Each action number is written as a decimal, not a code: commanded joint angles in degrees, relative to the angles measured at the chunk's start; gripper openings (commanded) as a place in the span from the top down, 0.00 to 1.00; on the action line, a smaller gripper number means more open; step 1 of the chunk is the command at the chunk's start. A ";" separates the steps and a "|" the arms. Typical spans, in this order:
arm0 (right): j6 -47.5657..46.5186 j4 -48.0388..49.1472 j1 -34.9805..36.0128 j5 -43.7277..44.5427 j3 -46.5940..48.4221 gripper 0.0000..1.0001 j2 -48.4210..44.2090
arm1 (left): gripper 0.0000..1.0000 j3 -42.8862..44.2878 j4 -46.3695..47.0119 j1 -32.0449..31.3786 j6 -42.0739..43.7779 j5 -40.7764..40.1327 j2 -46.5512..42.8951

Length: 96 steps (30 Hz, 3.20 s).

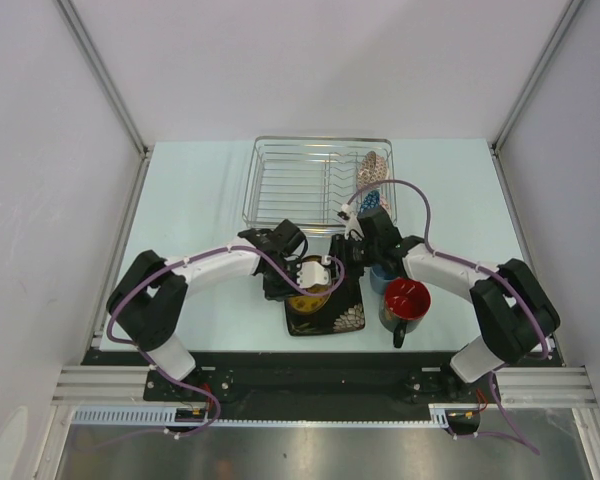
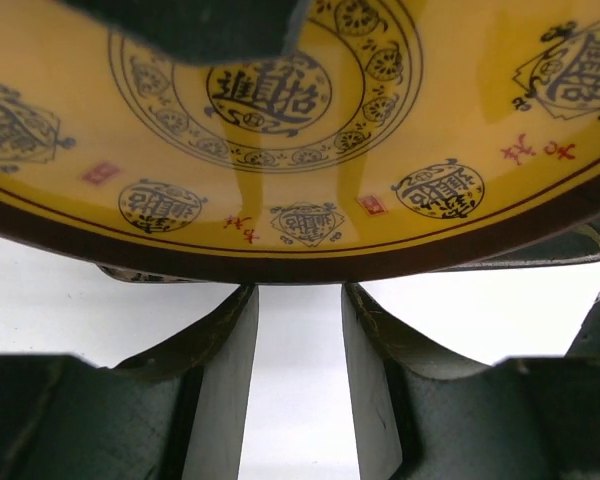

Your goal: Load the mixed dishes into the dish rack

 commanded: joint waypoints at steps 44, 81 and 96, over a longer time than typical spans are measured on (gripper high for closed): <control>-99.02 25.78 2.20 52.34 37.86 1.00 8.13 | 0.57 19.14 -14.17 36.15 -13.35 25.58 -15.57; -99.27 -0.40 -10.55 17.71 46.48 1.00 22.14 | 0.56 19.31 -11.61 40.10 -16.34 26.55 -5.29; -98.39 2.42 -12.48 17.80 45.26 1.00 25.75 | 0.56 18.87 -11.43 40.10 -15.72 26.11 -3.45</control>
